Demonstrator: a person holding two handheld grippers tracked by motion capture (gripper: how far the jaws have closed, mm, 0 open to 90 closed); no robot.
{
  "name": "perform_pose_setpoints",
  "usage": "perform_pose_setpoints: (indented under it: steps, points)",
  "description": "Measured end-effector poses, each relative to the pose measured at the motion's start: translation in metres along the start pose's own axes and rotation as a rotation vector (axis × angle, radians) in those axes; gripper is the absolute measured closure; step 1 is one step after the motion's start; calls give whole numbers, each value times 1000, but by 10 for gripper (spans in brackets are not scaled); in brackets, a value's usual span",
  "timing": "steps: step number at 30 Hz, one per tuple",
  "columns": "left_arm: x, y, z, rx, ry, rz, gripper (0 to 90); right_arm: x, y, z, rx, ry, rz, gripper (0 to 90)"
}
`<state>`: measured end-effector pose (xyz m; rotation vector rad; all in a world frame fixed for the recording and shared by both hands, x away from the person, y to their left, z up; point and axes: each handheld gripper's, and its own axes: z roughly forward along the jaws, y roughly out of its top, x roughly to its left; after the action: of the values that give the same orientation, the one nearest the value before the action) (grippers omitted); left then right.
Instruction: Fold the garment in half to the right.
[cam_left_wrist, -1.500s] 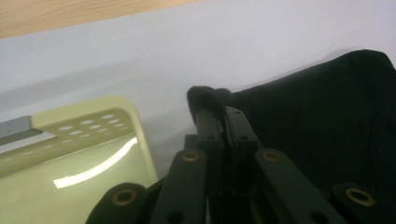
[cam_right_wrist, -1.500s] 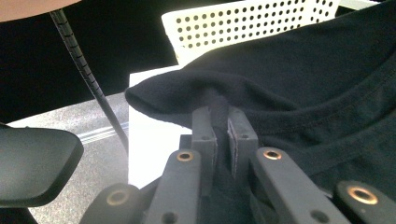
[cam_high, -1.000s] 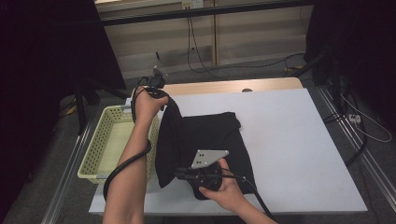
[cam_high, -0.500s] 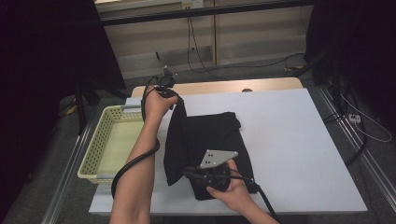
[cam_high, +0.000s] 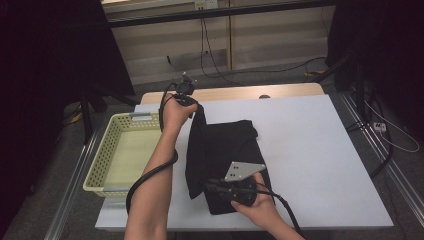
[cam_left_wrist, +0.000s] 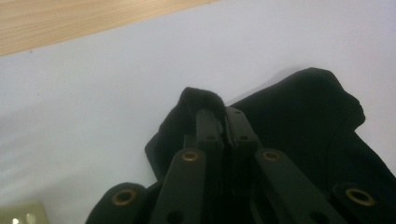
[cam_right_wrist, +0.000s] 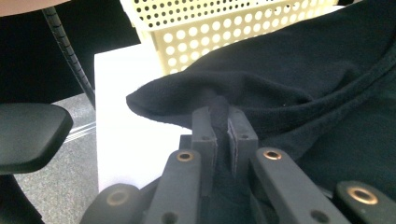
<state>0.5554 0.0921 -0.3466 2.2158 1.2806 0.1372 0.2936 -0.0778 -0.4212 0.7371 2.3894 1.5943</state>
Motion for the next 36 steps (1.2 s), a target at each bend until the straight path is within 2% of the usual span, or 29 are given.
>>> perform_pose_setpoints:
  steps: [4,9,18,23,36]
  points:
    - [-5,1,4,-1,-7,4,865,-2,-3,-5,3,-11,4,845]
    - [-9,4,8,-10,-10,32,864,-5,-6,-10,0,-20,8,845]
    - [-18,8,19,-14,-41,63,864,-11,-15,-15,14,-31,18,845]
    - [-22,10,23,-17,-36,85,864,-12,-17,-18,19,-36,16,845]
    - [-27,14,30,-15,-49,96,863,-16,-20,-26,18,-53,22,845]
